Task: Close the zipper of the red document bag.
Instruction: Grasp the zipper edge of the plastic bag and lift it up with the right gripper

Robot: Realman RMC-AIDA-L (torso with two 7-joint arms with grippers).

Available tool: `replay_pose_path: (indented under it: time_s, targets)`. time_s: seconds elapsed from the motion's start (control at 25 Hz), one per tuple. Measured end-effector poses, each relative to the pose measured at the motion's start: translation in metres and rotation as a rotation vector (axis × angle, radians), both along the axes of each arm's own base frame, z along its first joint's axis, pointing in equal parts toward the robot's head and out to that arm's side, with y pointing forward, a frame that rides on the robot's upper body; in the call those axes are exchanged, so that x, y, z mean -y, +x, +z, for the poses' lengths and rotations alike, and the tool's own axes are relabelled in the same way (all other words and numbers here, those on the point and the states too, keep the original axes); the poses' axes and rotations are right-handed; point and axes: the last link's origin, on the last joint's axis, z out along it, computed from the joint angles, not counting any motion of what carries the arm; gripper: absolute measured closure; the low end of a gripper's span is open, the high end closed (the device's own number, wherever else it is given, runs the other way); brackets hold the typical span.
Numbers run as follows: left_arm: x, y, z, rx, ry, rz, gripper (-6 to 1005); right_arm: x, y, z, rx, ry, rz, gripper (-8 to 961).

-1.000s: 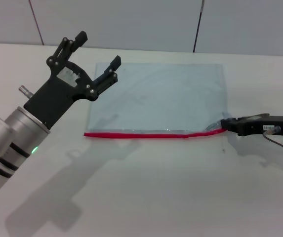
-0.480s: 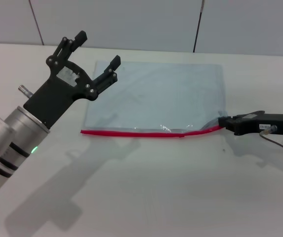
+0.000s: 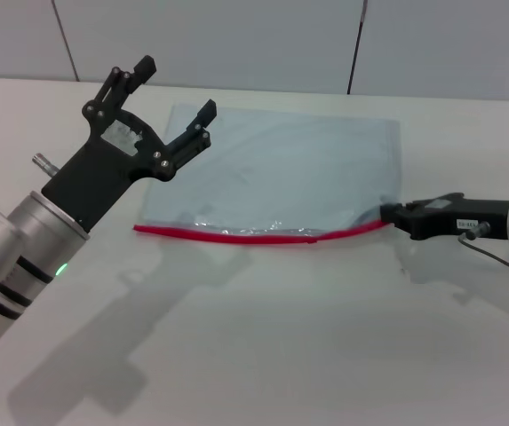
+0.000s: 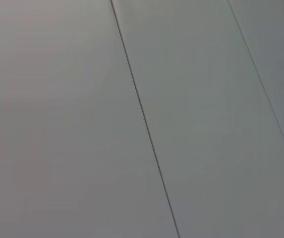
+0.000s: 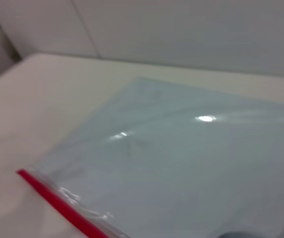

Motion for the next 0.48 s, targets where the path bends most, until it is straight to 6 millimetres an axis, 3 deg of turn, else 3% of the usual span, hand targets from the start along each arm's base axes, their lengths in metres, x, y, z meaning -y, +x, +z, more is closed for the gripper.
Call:
replay_pose_path:
  time_s: [0.48]
  targets:
    - [-0.001,0.000,-0.004,-0.016,-0.020,0.003,133,-0.004,-0.029,0.002,-0.151,0.064,0.128,931]
